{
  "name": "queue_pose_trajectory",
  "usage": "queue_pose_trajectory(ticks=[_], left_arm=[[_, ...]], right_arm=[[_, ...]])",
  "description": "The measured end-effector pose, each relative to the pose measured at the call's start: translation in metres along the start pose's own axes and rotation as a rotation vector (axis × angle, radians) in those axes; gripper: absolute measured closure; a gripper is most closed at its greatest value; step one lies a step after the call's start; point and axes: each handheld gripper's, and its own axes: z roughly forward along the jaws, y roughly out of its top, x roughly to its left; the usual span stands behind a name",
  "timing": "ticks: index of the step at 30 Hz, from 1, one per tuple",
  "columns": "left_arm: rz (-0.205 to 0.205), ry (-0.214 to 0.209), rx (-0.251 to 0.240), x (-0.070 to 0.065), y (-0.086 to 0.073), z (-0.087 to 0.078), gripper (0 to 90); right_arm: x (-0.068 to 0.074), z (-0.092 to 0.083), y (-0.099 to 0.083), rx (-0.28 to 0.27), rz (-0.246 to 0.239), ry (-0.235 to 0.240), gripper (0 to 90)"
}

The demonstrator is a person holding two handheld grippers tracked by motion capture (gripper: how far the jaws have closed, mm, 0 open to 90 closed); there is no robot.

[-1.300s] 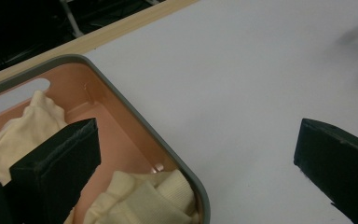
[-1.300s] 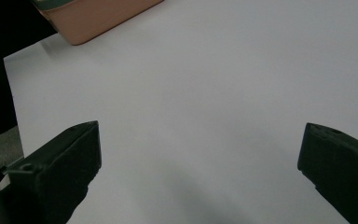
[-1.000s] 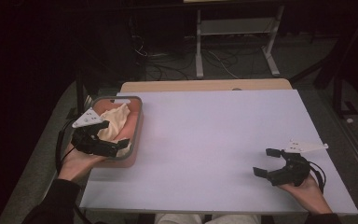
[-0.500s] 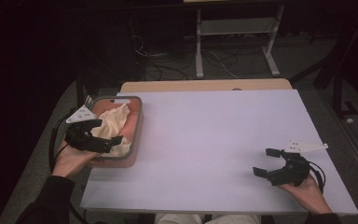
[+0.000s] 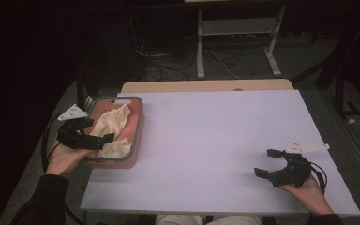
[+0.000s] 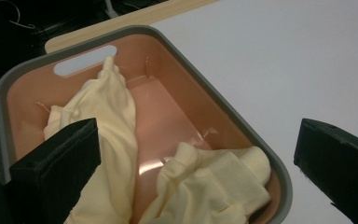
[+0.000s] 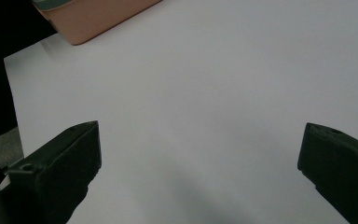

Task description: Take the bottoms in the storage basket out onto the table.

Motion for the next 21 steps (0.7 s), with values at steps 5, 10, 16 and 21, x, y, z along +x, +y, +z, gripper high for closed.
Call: queue_pose_trajectory(ticks=[5,10,16,21], left_arm=[[-0.009,0.017,0.020,0.007,-0.002,0.001,0.4],[-0.030,0.033,0.038,0.015,-0.006,0.003,0.4],[-0.042,0.035,0.056,0.021,-0.006,0.005,0.4],[-0.023,0.029,0.081,0.020,-0.001,0.008,0.4]], right_arm=[[0.000,0.000,0.000,0.000,0.000,0.000,0.0],[0.000,0.000,0.000,0.001,0.002,0.001,0.0],[0.000,0.001,0.000,0.002,0.004,0.001,0.0],[0.000,0.001,0.000,0.002,0.006,0.000,0.0]])
